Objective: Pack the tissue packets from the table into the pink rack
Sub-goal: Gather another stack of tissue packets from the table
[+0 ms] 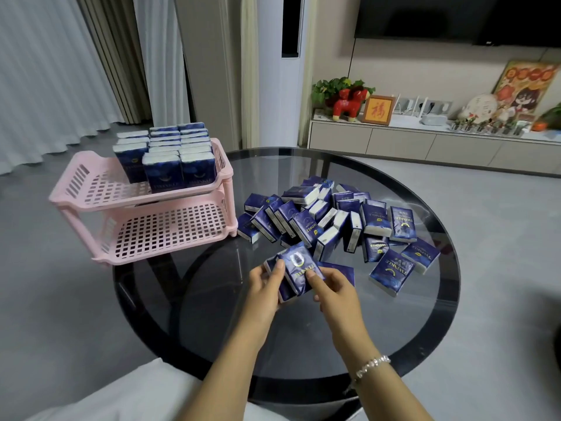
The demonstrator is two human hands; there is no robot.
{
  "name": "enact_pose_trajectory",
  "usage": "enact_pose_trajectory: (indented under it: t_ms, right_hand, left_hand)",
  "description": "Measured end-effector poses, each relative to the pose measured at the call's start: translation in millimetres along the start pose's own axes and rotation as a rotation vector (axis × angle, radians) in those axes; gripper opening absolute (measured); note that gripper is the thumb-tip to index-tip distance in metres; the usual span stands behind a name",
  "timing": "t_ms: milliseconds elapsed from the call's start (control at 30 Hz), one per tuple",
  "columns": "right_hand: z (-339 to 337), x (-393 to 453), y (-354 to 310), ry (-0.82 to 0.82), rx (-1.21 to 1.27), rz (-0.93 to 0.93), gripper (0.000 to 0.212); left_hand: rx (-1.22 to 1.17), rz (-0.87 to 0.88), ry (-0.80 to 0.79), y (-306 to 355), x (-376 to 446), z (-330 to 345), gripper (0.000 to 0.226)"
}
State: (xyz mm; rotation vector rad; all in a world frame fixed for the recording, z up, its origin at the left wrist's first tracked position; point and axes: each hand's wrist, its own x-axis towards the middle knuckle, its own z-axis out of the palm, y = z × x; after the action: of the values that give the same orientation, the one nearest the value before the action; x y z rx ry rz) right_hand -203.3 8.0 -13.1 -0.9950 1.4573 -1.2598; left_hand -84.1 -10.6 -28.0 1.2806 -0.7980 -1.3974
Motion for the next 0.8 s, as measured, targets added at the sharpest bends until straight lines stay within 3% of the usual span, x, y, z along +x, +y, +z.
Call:
enact_pose_trajectory:
  t_ms: [100, 267, 367, 433, 567, 800]
  right_hand:
    - [2.5, -1.0, -2.4, -0.001, -0.063, -0.062, 0.008]
    - [-4.2, 6.7, -7.2, -0.004, -0.214, -0.153, 0.002]
    - [-21.7, 24.1, -10.0, 0.093, -0.531, -0.233, 0.022]
    - [-32.9, 35.4, -14.9, 0.052, -0.816, -0.222, 0.036]
    - [-41.4, 50.1, -19.1, -0.143, -1.113, -0.114, 0.054]
    - [-45.3, 45.3, -20.2, -0.214, -1.08, -0.023, 0.028]
  left_hand:
    - [0.061, 0.027, -0.054, -0.1, -1.7, 1.3, 0.059]
    - [-0.01, 0.025, -0.065, -0.3, -0.1, 1.7, 0.027]
    - [-0.042, 0.023, -0.058, -0.5, 2.3, -1.2, 0.017]
    - [-0.021, 0.032, -0.044, -2.0, 4.9, -3.6, 0.017]
    - [0.028, 0.048, -0.035, -4.2, 9.4, -6.2, 0.025]
    - [0.066, 0.086, -0.016, -3.4, 7.9, -8.3, 0.06]
